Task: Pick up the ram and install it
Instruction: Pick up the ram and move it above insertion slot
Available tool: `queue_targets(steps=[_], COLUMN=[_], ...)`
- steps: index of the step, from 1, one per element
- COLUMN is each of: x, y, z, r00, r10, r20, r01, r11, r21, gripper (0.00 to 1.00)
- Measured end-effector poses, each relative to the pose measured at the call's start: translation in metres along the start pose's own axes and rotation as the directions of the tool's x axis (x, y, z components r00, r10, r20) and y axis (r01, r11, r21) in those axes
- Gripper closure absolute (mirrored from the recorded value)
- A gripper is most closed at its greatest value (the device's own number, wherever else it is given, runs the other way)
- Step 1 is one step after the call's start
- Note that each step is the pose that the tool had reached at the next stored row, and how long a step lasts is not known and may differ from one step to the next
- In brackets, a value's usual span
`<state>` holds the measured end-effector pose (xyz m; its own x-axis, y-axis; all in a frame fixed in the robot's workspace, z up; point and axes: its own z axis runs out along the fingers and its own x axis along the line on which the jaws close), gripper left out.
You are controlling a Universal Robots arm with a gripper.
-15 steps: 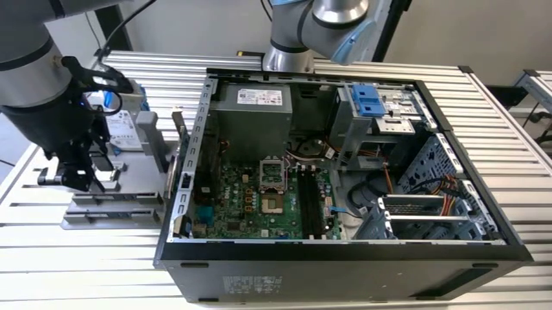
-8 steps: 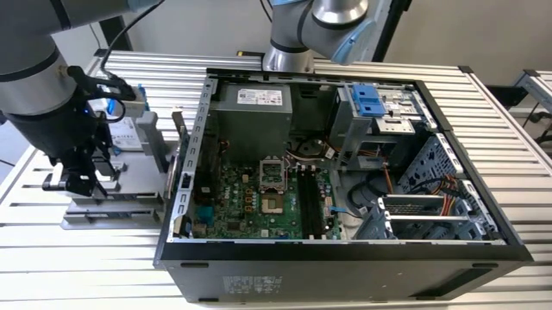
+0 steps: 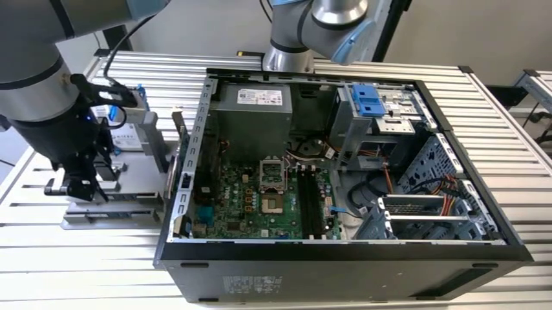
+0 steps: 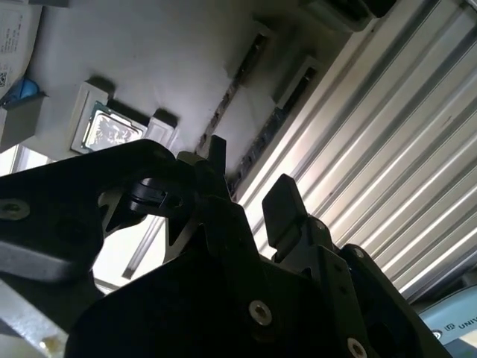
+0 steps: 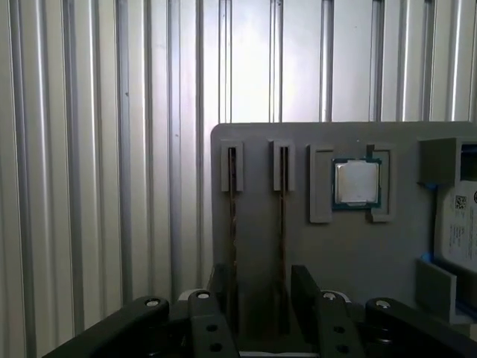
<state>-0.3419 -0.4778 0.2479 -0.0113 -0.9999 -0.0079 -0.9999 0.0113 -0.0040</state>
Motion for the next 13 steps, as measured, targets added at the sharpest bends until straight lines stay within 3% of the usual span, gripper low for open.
queue_targets(steps=[9,13], x=[0.0002,0.0003], y=[0.0001,0.0004], z=[0.0157,0.0217], r00=[1.0,1.0], r10=[-0.001,-0.001], r20=[-0.0026,-0.0073], r01=[0.001,0.001], r11=[1.0,1.0], r21=[0.0,0.0001], gripper=[0.0,0.0])
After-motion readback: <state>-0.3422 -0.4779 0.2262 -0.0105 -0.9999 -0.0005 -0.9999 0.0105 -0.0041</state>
